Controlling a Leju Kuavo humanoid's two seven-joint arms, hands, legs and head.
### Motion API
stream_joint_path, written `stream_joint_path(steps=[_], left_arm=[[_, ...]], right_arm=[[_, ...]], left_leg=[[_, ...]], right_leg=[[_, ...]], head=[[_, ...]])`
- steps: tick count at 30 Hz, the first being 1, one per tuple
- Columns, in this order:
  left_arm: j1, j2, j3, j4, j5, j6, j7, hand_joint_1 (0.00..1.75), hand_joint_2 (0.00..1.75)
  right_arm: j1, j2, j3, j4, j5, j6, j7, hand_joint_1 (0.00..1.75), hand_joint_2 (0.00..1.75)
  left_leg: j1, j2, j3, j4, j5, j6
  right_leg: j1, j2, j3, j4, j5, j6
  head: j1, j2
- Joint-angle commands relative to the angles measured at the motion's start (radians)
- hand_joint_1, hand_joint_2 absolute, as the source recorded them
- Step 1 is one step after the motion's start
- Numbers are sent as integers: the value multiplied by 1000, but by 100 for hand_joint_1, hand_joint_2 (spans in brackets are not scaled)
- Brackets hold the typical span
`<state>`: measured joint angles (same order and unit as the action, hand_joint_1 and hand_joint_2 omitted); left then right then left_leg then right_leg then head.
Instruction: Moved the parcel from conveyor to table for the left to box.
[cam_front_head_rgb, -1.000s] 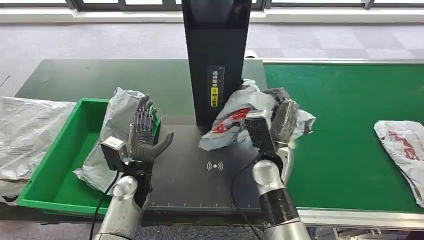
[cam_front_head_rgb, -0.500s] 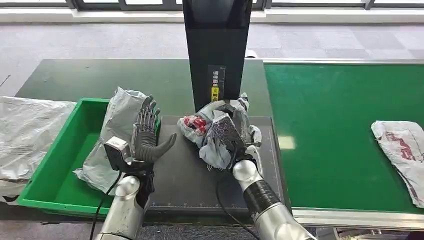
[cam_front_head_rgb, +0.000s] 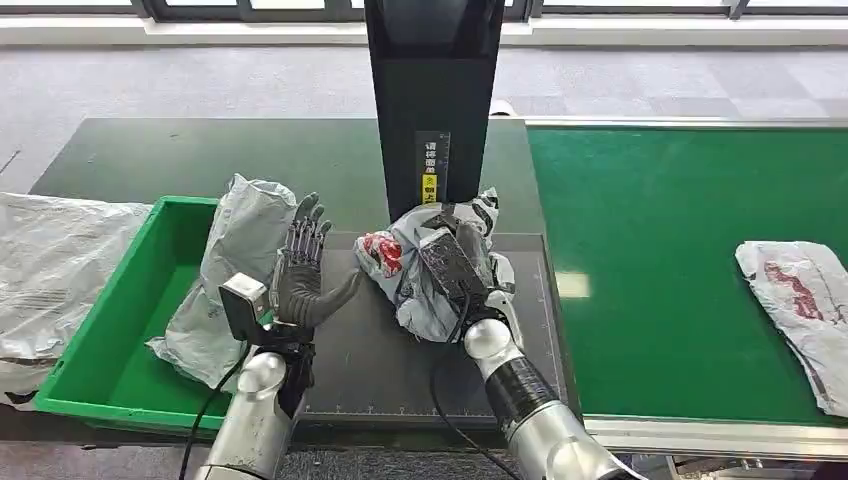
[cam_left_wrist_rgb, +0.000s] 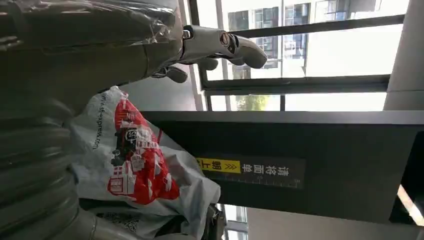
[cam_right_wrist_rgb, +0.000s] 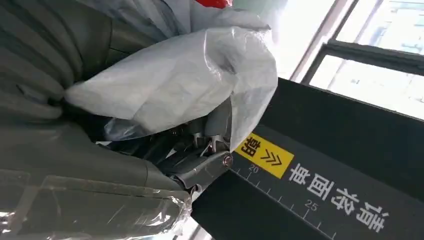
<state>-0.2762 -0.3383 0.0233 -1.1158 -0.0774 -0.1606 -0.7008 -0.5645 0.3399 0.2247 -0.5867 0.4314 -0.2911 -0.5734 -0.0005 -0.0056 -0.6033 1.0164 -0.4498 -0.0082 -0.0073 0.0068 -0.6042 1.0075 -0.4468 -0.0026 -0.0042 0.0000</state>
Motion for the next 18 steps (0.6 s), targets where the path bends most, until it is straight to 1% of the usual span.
stream_joint_path(steps=[1,3,4,6,9,11,12,14,15,18], left_arm=[[-46,24,-29,75,1,-6,3,0,175],[-44,24,-29,73,4,1,3,0,175],[-40,25,-30,69,5,3,3,0,175],[-31,27,-29,58,6,9,3,0,175],[-25,28,-30,52,5,11,3,0,175],[-20,28,-27,46,7,16,3,0,175],[-20,28,-27,46,7,16,3,0,175],[-20,28,-27,46,7,16,3,0,175],[-20,28,-27,46,7,16,3,0,175],[-20,28,-27,46,7,16,3,0,175]], right_arm=[[-46,8,13,121,-33,130,-21,0,175],[-38,9,-16,109,-60,142,-46,0,175],[-35,9,-27,100,-59,123,-53,0,175],[-21,7,-49,61,-42,45,-63,0,175],[-14,3,-53,38,-31,28,-59,0,175],[8,5,-63,-9,-12,-3,-62,0,175],[8,5,-63,-9,-12,-3,-62,0,175],[8,5,-63,-9,-12,-3,-62,0,175],[8,5,-63,-9,-12,-3,-62,0,175],[8,5,-63,-9,-12,-3,-62,0,175]], left_leg=[[0,0,3,-1,0,-1],[0,0,4,-2,0,-1],[0,0,2,-1,0,0],[0,1,4,-2,0,-1],[0,0,2,-1,0,0],[0,0,4,-2,0,-1],[0,1,2,-1,0,0],[0,1,4,-2,0,-1],[0,0,2,-1,0,0],[0,1,4,-2,-1,-1]], right_leg=[[0,-1,2,-1,0,0],[0,-1,4,-2,0,0],[0,0,1,-1,0,0],[0,-1,4,-2,0,0],[0,-1,1,-1,0,0],[0,-1,4,-2,0,0],[0,0,2,-1,0,0],[0,-1,4,-2,0,0],[0,-1,1,0,0,0],[0,0,3,-2,0,0]], head=[[0,0],[0,0],[0,0],[0,0],[0,0],[0,0],[0,0],[0,0],[0,0],[0,0]])
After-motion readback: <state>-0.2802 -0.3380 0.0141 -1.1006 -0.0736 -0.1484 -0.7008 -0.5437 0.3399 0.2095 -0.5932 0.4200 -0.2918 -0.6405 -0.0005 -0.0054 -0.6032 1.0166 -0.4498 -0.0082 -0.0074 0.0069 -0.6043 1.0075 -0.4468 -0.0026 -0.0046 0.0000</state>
